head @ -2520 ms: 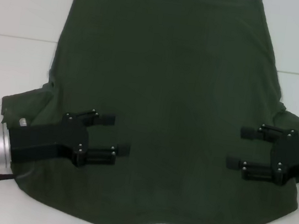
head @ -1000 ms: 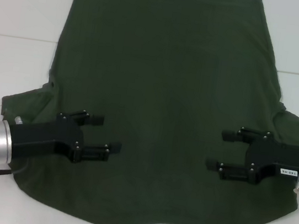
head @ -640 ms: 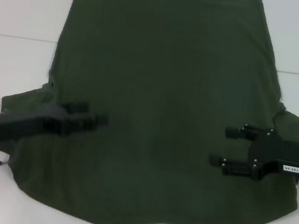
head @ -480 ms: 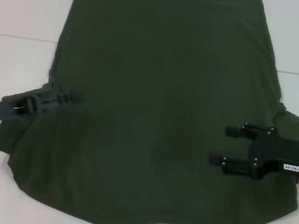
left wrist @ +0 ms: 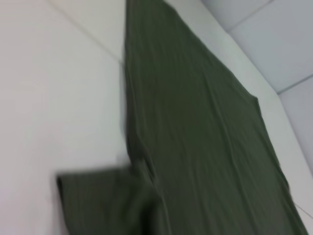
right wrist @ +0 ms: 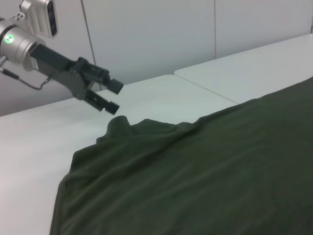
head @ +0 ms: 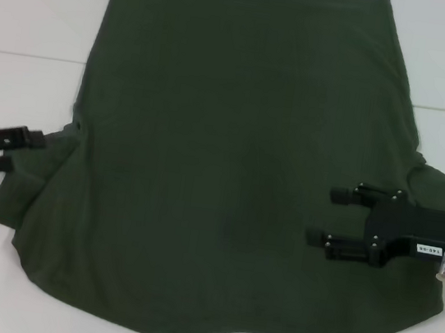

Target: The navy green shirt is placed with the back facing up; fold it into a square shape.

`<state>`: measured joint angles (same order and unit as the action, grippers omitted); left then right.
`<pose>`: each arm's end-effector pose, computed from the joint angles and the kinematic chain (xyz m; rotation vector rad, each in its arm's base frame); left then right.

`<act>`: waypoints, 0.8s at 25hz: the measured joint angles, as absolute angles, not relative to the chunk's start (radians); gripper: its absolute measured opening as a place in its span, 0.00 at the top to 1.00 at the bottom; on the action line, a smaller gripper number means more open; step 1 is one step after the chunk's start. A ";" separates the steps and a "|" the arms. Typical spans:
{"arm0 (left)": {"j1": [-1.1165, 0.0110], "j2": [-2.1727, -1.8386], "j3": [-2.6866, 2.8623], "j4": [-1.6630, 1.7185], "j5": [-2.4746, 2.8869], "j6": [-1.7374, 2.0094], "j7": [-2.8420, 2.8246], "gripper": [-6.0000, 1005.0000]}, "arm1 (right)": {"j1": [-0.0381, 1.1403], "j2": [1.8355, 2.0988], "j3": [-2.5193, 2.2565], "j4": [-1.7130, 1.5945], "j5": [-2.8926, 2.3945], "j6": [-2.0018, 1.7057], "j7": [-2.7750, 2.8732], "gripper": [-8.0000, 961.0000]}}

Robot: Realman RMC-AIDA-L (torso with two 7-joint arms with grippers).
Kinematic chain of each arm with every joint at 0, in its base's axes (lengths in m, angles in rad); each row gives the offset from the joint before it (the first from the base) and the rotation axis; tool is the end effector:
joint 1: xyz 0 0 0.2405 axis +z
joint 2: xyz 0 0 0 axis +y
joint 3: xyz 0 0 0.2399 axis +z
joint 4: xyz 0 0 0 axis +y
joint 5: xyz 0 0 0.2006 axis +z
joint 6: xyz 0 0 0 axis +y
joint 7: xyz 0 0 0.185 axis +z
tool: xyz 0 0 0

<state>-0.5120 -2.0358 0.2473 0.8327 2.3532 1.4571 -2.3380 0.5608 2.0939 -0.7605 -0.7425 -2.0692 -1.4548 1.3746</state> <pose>-0.3233 0.3482 0.0610 -1.8266 -1.8153 -0.7156 0.2252 0.3490 -0.0335 -2.7492 0.4737 0.4888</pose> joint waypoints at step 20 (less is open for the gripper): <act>-0.565 -2.013 0.296 0.785 2.503 1.344 -2.303 0.10 | 0.563 2.094 -0.761 -0.742 -2.070 -1.456 1.376 0.08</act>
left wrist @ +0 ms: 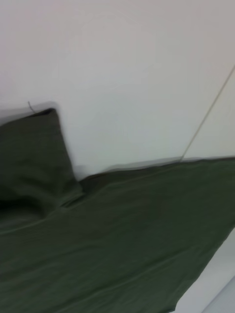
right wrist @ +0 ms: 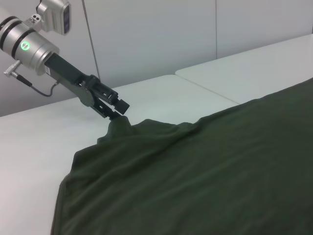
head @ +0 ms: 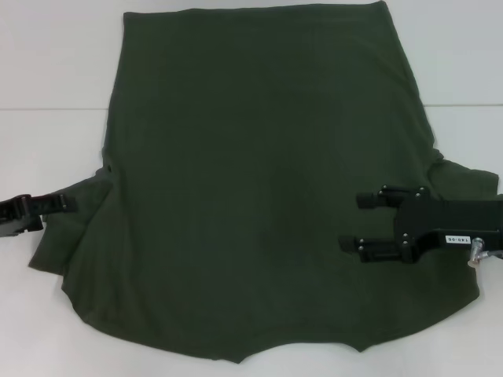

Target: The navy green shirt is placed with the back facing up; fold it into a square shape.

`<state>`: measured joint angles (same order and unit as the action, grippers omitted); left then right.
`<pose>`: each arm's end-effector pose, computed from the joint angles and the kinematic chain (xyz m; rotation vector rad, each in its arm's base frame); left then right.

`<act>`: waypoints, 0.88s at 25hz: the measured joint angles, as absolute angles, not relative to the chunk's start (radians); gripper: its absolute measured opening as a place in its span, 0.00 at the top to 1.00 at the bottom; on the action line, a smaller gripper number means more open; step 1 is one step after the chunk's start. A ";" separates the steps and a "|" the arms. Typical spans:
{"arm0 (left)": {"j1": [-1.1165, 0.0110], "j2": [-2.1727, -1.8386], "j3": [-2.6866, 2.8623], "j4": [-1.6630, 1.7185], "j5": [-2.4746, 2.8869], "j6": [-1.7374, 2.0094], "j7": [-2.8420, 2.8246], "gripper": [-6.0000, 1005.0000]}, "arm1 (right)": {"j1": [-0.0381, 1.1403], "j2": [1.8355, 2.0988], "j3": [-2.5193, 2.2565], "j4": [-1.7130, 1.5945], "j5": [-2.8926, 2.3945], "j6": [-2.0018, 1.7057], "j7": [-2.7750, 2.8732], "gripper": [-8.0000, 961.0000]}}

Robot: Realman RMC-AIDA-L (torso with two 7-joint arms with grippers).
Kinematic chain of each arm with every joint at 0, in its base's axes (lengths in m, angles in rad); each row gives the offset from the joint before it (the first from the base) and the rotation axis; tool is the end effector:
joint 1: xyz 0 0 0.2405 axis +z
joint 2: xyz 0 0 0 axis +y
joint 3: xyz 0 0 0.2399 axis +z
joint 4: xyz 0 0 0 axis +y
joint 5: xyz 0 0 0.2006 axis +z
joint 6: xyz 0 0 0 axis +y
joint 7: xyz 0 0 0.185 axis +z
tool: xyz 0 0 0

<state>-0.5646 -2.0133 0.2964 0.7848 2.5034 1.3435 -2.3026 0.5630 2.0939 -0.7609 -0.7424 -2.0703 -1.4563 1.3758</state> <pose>-0.3389 0.3600 0.0517 -1.8698 -1.7476 -0.4589 0.2244 0.3491 -0.0337 -2.7522 0.4721 0.4890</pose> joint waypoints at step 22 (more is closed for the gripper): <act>-0.567 -2.019 0.343 0.774 2.516 1.350 -2.307 0.15 | 0.560 2.095 -0.761 -0.741 -2.069 -1.463 1.374 0.08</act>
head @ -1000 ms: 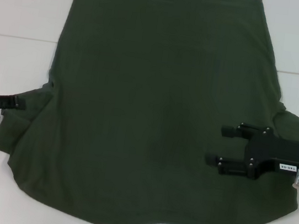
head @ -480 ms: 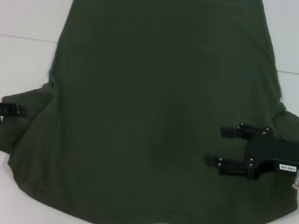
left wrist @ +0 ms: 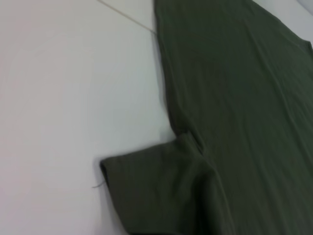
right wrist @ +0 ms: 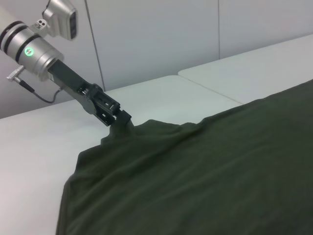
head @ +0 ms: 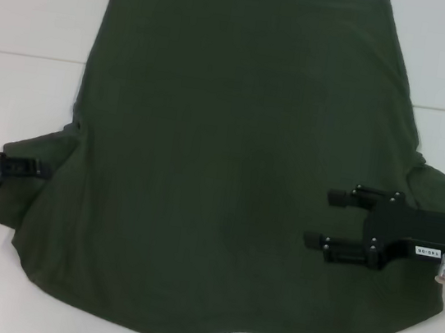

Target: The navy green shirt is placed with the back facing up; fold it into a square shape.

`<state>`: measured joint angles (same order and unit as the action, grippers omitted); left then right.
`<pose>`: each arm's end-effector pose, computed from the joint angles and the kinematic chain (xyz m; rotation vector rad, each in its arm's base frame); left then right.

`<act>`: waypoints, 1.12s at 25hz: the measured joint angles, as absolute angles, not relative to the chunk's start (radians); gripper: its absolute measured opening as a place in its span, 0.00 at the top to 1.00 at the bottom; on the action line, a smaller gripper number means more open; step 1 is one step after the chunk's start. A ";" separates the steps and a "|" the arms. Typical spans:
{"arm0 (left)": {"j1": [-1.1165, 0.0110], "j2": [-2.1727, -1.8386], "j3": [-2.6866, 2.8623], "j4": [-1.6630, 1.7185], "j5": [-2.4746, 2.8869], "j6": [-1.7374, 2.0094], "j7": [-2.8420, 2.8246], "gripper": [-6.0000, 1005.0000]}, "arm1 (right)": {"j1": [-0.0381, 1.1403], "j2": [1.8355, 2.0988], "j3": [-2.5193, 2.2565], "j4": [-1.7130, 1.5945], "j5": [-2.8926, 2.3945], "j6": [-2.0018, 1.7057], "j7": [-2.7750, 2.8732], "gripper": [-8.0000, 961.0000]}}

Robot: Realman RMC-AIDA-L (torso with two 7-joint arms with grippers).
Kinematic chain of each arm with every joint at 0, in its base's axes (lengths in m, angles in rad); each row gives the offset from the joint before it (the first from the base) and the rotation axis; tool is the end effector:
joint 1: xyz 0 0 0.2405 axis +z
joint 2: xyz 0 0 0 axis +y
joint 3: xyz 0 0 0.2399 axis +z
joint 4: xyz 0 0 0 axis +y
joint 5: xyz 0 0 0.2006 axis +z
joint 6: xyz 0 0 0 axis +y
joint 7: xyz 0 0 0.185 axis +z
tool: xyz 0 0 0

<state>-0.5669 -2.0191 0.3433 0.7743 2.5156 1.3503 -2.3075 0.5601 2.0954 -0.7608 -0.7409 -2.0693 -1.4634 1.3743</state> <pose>-0.3351 0.3569 0.0397 -1.9221 -1.7587 -0.4058 0.2243 0.3471 -0.0347 -2.7580 0.4752 0.4960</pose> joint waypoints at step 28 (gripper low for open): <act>-0.552 -2.036 0.385 0.813 2.507 1.317 -2.310 0.89 | 0.563 2.095 -0.761 -0.741 -2.069 -1.487 1.376 0.08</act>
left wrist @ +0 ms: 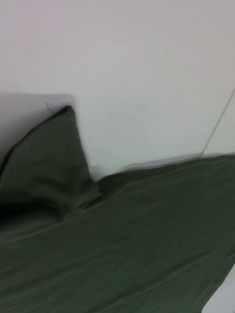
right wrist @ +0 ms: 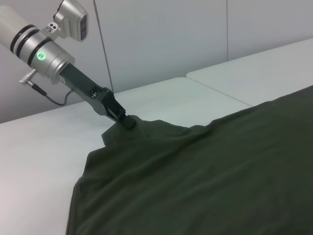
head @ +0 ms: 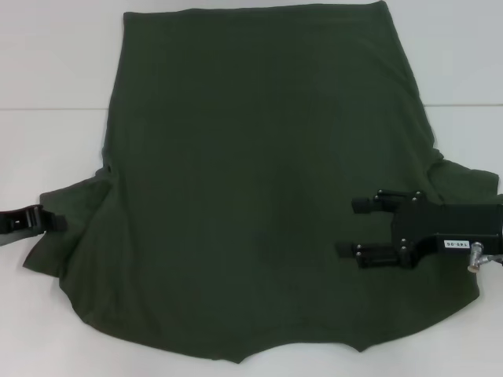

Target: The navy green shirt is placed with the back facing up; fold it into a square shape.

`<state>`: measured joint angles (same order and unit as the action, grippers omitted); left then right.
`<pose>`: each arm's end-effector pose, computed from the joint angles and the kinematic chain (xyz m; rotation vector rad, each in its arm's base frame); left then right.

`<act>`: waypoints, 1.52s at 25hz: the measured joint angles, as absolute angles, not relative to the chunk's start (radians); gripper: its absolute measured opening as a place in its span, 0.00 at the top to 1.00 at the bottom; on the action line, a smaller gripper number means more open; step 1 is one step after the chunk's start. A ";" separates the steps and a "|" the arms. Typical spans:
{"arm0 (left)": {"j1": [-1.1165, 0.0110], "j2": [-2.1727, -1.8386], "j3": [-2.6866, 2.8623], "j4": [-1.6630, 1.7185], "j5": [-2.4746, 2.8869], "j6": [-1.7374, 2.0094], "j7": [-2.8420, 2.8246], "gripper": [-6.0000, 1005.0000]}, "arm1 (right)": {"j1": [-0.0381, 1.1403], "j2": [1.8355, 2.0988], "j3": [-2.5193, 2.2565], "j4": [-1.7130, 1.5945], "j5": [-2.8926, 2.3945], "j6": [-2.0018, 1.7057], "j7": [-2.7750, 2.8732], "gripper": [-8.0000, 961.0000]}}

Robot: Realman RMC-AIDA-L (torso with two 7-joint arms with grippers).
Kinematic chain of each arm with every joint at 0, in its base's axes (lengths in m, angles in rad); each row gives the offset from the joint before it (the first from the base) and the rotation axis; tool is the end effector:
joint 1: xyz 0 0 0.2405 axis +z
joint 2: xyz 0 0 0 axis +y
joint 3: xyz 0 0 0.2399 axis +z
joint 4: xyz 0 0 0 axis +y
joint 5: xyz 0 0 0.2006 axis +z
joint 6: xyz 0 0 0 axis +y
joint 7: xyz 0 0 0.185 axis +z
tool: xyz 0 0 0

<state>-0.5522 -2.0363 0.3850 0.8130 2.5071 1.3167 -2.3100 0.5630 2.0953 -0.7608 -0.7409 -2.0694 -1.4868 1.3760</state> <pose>-0.3372 0.3588 0.0405 -1.9130 -1.7158 -0.3742 0.2211 0.3441 -0.0352 -2.7791 0.4697 0.5115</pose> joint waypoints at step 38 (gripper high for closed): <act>-0.674 -1.970 0.391 0.916 2.563 1.445 -2.575 0.97 | 0.556 2.095 -0.761 -0.741 -2.068 -1.496 1.367 0.08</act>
<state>-0.6735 -1.9700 0.3912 0.9160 2.5635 1.4446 -2.5745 0.5563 2.0955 -0.7608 -0.7408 -2.0677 -1.4960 1.3669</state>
